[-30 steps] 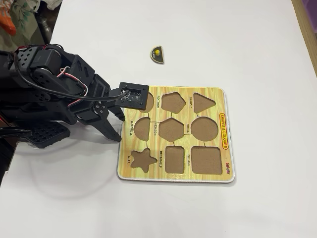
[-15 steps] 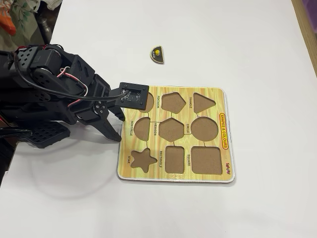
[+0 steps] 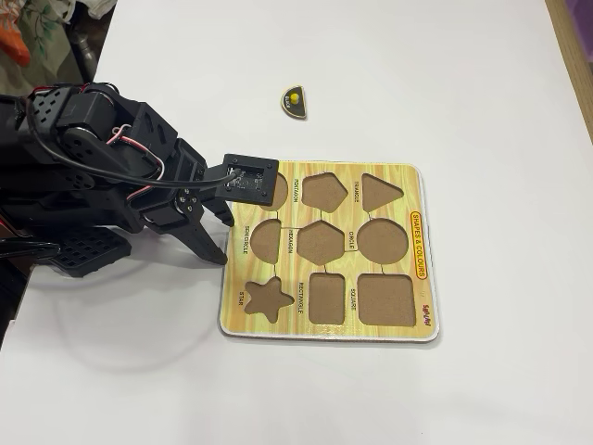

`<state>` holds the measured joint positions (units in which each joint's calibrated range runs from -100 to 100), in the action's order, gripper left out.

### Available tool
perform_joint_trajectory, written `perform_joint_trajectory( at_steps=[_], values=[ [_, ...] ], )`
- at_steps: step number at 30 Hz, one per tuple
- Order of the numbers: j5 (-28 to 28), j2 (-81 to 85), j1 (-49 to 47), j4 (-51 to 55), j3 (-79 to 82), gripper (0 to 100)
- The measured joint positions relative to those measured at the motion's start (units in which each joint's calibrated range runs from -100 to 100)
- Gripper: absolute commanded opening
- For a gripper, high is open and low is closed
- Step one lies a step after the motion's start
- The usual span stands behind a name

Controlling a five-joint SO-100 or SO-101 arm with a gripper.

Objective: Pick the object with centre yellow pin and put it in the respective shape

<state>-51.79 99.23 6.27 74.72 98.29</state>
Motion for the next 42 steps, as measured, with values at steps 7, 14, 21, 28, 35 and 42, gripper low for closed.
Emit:
perform_joint_trajectory(
  at_steps=[7,14,21,28,35,42],
  values=[
    [0.0,0.0,0.0,0.0,0.0,20],
    [0.0,0.0,0.0,0.0,0.0,20],
    [0.0,0.0,0.0,0.0,0.0,20],
    [-0.1,-0.7,-0.2,0.0,0.0,20],
    [-0.2,-12.1,-0.2,-0.2,-6.0,20],
    [-0.1,-26.9,-0.2,2.0,-17.9,20]
  ],
)
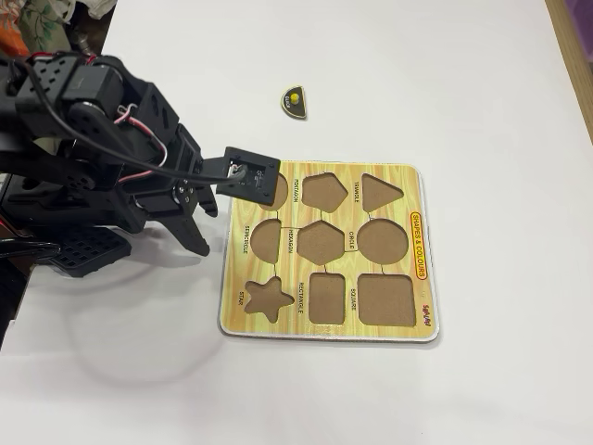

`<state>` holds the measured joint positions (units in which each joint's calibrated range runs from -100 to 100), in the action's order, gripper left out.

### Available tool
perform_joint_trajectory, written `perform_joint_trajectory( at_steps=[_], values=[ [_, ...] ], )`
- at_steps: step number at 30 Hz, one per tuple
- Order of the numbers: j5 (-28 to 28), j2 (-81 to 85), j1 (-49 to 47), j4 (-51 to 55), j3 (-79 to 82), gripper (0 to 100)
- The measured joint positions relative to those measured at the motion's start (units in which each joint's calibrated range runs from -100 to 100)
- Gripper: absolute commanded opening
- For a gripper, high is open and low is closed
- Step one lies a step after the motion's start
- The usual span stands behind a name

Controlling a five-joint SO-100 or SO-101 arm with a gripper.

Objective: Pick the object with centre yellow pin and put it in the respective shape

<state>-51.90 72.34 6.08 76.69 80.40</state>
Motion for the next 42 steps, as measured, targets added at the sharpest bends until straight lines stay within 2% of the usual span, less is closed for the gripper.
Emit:
perform_joint_trajectory(
  at_steps=[11,33,42],
  values=[
    [0.0,-11.9,-2.0,0.0,-16.7,20],
    [0.0,-42.4,-38.3,0.0,-49.3,21],
    [0.0,-54.6,-45.1,0.0,-64.1,21]
  ],
)
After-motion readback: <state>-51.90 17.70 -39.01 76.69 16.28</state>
